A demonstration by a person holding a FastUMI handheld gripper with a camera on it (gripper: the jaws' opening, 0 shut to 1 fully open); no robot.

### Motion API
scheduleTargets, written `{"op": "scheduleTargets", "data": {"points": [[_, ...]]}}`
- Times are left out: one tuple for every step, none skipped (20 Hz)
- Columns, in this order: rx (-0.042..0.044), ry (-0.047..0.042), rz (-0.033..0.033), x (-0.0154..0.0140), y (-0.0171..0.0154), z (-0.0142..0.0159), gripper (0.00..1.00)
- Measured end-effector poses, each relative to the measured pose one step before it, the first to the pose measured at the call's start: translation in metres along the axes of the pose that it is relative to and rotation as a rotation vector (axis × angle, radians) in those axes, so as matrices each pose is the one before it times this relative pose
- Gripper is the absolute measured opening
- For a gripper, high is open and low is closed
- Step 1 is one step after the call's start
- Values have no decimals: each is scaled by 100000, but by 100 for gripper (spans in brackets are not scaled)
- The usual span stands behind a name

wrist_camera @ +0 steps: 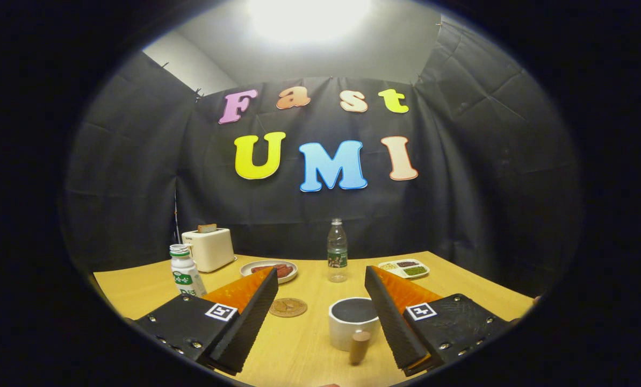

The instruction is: Take the bottle from table, then pour the juice into the cup, finally place the bottle on the coaster

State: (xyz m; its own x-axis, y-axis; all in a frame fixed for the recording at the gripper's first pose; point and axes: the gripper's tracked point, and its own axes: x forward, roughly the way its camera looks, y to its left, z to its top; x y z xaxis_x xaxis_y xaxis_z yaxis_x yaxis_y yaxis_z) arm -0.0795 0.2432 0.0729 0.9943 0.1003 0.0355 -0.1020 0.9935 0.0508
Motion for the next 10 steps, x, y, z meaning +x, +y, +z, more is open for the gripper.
{"op": "scheduleTargets", "data": {"points": [[1081,-392,1324,132,1361,-163,98],[959,-294,1715,-37,1607,-426,98],[276,16,1285,87,1260,-254,99],[-150,278,853,57,1110,-459,98],[-442,480,996,132,1200,-363,98],[-418,540,1236,133,1186,-499,98],[-97,396,1330,205,1150,-297,98],[160,454,1654,341,1255,-341,98],[28,750,1882,497,1252,-347,98],[-264,978,1786,302,1130,-595,98]]}}
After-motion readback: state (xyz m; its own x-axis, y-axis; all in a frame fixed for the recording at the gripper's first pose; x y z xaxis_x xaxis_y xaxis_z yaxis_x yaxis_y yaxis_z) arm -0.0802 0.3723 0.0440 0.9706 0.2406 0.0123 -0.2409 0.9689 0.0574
